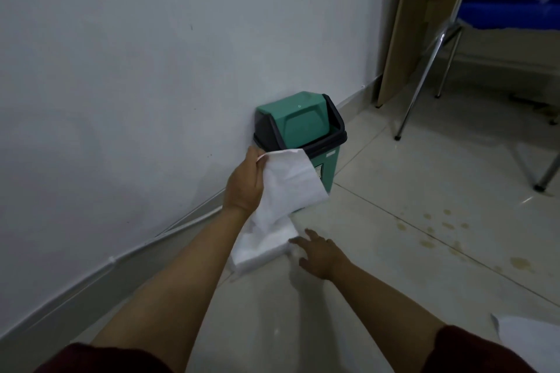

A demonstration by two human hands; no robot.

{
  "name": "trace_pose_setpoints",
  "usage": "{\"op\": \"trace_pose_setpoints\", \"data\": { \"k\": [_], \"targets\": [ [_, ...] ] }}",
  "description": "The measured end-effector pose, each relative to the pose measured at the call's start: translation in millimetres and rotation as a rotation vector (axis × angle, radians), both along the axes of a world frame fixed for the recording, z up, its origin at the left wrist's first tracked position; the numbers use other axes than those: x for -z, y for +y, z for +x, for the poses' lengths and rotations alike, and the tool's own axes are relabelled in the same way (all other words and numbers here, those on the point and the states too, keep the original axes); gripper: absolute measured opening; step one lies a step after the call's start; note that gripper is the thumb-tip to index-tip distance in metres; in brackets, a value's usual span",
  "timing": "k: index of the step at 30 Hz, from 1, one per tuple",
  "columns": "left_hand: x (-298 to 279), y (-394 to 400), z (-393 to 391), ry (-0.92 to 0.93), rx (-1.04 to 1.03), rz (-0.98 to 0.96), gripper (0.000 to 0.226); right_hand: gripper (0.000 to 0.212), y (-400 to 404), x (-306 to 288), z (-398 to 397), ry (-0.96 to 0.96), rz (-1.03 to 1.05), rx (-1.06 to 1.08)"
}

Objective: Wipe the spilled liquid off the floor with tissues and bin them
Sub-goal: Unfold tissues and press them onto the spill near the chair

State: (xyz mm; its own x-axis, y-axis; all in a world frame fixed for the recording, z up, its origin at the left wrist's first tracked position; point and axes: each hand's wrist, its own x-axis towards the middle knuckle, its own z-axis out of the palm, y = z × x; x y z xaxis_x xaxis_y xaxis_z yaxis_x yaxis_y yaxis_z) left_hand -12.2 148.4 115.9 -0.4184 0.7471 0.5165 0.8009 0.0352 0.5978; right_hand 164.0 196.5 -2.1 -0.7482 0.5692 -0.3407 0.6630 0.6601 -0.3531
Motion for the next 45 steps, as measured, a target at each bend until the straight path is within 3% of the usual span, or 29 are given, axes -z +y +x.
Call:
{"op": "trace_pose_setpoints", "data": {
  "k": [3,5,7,10,12,14,18,22,27,30,33,36,41,45],
  "targets": [
    [-18,11,10,0.029,0.068,0.01,0.025,0.03,15,-24,18,0.255,0.038,0.204],
    [-21,20,22,0.026,0.109,0.013,0.027,0.025,31,-41,39,0.442,0.007,0.421],
    [-20,32,39,0.004,0.162,0.001,0.021,0.03,48,-59,63,0.629,-0.036,0.595],
    [-22,52,69,-0.05,0.251,-0.032,0.013,0.059,72,-89,96,0.803,-0.092,0.617],
    [-30,68,89,-0.08,0.295,-0.06,0.013,0.082,83,-110,113,0.797,-0.05,0.586],
    [-42,83,107,-0.1,0.357,-0.11,0.016,0.087,90,-126,124,0.8,0.023,0.589],
    [-70,110,144,-0.096,0.483,-0.221,0.02,0.058,103,-146,149,0.842,0.099,0.656],
    [-96,130,186,-0.091,0.57,-0.321,0.038,0.028,105,-158,195,0.935,0.126,0.75],
    [-121,154,221,-0.089,0.584,-0.592,0.038,0.022,106,-159,241,1.036,0.045,0.877],
    [-114,153,237,-0.263,0.57,-0.939,0.081,0.023,109,-156,265,1.078,0.001,0.96],
    [-80,147,254,-0.54,0.622,-1.085,0.058,0.026,113,-141,288,1.079,-0.025,1.043],
    [-35,138,273,-0.724,0.628,-1.081,0.033,0.023,114,-117,306,1.054,-0.015,1.128],
    [18,130,300,-1.005,0.59,-1.061,0.034,0.019,118,-71,330,0.938,0.037,1.168],
    [45,130,320,-1.048,0.535,-1.017,0.035,0.015,119,-40,347,0.795,0.027,1.191]
  ]
}}
